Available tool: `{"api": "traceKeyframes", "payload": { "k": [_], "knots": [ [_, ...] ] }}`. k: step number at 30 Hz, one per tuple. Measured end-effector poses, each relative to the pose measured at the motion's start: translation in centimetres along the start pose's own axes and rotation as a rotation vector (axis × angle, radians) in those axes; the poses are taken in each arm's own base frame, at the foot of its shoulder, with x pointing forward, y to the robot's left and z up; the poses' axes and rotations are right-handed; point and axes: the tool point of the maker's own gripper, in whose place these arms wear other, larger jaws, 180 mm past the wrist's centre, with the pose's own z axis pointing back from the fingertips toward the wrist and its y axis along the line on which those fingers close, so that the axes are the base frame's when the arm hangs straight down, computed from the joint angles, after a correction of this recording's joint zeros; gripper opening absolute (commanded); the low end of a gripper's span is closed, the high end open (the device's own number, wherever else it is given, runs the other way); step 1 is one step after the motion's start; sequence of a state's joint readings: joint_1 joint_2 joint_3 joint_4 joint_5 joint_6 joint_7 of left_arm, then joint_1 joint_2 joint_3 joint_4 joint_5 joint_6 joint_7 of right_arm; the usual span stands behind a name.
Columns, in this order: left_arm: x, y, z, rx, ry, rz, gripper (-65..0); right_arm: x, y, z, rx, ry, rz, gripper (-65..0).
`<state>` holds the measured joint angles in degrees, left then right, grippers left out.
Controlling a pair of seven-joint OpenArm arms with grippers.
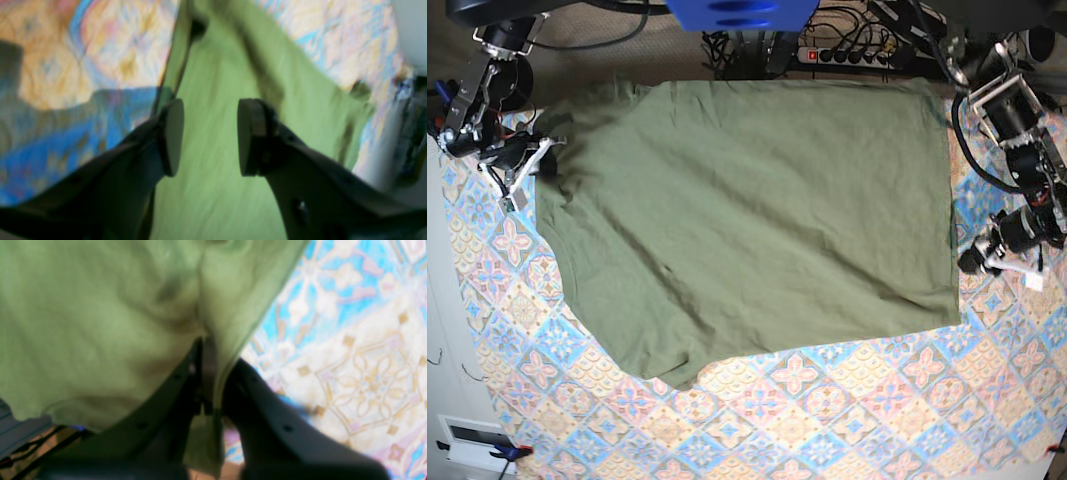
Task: Layout the t-shirt on the table in an organized manner, then fold the t-shirt properly
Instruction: 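Release the hem and grasp the shirt's shoulder corner with the left gripper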
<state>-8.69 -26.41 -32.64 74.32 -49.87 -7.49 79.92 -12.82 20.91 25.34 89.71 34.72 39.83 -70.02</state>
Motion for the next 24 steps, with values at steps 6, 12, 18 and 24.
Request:
{"api": "traceKeyframes", "payload": {
  "k": [6, 12, 18, 24],
  "knots": [
    [-4.9, 0.2, 4.5, 0.002, 0.050, -0.137, -39.8, -0.1, 0.0, 0.0, 0.001, 0.003, -0.003, -64.3],
    [-9.9, 0.6, 7.7, 0.060, 0.154, -0.269, -34.6, 0.0, -0.1, 0.0, -0.001, 0.002, -0.001, -64.3],
    [-13.9, 1.9, 9.4, 0.106, 0.252, -0.292, -22.6, 0.0, -0.1, 0.0, -0.002, 0.002, -0.001, -64.3],
    [-18.1, 3.9, 10.5, 0.143, 0.343, -0.234, -22.7, 0.0, -0.1, 0.0, -0.002, 0.002, -0.001, -64.3]
  ]
}}
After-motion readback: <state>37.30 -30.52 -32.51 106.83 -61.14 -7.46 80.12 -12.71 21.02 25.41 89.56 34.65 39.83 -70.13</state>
